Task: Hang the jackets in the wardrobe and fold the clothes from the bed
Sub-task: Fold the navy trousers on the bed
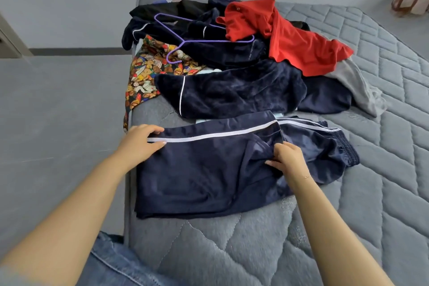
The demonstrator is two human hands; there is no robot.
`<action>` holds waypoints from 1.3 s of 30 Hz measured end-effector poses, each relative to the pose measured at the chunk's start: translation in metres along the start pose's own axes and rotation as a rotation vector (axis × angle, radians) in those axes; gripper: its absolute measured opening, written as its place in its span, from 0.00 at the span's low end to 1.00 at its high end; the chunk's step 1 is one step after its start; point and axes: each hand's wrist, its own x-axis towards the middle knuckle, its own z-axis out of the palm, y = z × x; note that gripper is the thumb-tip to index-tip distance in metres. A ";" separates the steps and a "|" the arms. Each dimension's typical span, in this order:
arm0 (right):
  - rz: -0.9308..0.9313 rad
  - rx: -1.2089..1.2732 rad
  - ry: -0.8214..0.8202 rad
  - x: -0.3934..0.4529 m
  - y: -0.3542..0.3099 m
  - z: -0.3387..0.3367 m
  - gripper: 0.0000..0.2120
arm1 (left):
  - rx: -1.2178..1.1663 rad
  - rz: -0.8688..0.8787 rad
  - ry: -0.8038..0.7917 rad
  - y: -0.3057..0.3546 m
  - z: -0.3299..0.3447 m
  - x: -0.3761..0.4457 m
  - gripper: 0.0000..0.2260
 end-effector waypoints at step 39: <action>-0.069 0.572 -0.355 0.009 -0.010 -0.043 0.17 | 0.509 0.290 -0.193 0.038 0.064 -0.081 0.42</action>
